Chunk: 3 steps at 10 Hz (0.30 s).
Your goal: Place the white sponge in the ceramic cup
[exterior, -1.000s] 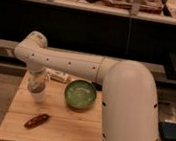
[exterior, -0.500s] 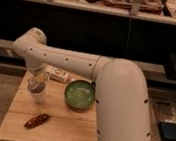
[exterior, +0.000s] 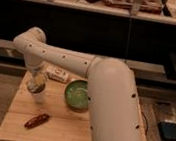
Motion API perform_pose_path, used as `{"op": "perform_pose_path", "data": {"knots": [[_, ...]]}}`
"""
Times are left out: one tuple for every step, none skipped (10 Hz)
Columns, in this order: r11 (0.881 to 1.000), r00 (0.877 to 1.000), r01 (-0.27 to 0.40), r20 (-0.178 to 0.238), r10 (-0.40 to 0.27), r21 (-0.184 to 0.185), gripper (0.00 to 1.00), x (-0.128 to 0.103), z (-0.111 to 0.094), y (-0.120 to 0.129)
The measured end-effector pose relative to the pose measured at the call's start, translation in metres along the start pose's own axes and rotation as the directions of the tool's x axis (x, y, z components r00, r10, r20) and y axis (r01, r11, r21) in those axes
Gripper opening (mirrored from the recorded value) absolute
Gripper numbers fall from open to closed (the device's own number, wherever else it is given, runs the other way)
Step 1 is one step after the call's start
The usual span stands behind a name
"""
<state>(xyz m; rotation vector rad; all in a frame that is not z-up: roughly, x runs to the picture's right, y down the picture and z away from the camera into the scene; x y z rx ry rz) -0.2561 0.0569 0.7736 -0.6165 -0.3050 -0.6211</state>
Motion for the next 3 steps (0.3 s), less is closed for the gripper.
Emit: {"op": "perform_pose_path", "data": {"knots": [[1.0,1.0,0.005,0.004,-0.005,-0.003,0.8,0.0008,0.0007,0.0008],[1.0,1.0,0.017,0.008,-0.017,-0.002,0.8,-0.0016,0.0004,0.0017],[1.0,1.0,0.022,0.009,-0.022,0.006,0.8,-0.0015,-0.0008,0.0021]]}}
